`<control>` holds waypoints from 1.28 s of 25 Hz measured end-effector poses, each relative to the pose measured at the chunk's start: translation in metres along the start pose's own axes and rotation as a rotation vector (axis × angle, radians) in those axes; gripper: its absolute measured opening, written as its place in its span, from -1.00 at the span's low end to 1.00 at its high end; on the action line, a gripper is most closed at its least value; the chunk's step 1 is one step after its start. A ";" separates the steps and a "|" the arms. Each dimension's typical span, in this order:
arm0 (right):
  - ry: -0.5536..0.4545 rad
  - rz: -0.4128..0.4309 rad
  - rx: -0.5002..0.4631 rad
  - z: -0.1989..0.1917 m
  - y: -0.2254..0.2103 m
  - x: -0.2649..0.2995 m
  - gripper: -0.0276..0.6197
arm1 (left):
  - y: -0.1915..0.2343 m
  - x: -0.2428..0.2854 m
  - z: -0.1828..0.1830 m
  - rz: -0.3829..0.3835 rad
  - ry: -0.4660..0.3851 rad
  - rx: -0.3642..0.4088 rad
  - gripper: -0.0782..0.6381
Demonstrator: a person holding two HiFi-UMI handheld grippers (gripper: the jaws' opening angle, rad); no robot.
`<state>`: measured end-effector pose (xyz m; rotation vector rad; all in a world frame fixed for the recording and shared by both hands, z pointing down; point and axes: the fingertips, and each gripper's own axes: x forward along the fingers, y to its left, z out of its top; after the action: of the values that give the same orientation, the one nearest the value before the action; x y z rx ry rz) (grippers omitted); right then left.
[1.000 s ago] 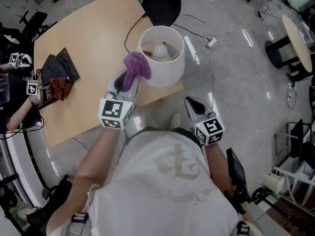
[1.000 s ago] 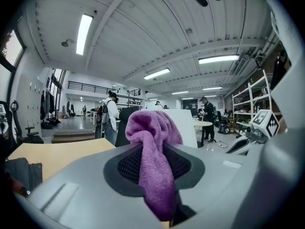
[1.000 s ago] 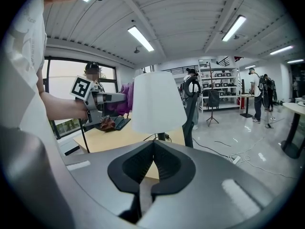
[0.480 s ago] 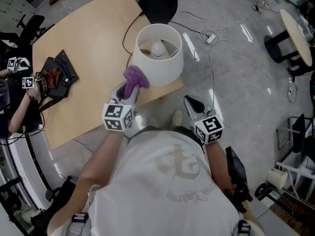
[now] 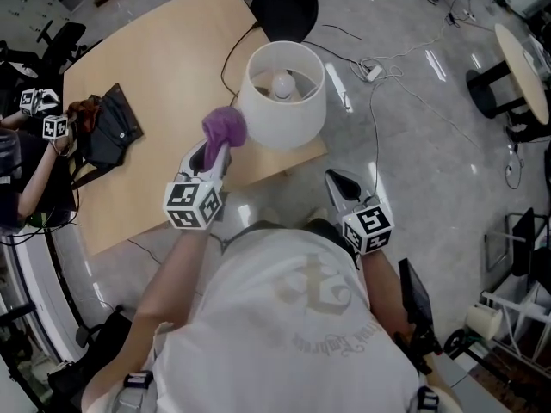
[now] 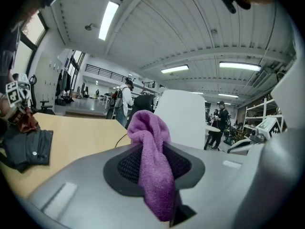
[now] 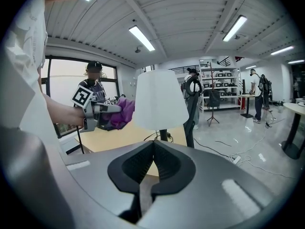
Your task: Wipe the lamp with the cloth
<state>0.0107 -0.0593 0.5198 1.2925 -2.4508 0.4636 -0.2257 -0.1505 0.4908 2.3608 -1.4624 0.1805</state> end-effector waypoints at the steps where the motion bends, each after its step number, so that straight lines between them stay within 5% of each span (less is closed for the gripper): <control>1: -0.004 0.003 -0.003 0.001 0.000 0.002 -0.87 | 0.001 -0.006 0.010 0.008 -0.023 0.008 -0.49; 5: -0.026 0.026 -0.012 0.008 0.000 0.008 -0.87 | -0.012 -0.030 0.044 0.018 -0.113 0.107 -0.49; 9: -0.032 0.066 -0.019 0.012 -0.010 0.002 -0.87 | -0.077 -0.040 0.083 -0.086 -0.199 0.284 -0.49; 16: -0.038 0.118 -0.017 0.015 -0.026 -0.008 -0.87 | -0.115 -0.018 0.100 -0.048 -0.181 0.476 -0.49; 24: -0.048 0.144 -0.009 0.012 -0.044 -0.020 -0.87 | -0.106 0.008 0.043 0.037 -0.041 0.464 -0.49; 32: -0.045 0.140 0.009 0.005 -0.058 -0.028 -0.87 | -0.102 0.014 -0.031 0.018 0.117 0.416 -0.49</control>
<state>0.0739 -0.0721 0.5108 1.1515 -2.5902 0.4858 -0.1265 -0.1105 0.5001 2.5990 -1.5063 0.6746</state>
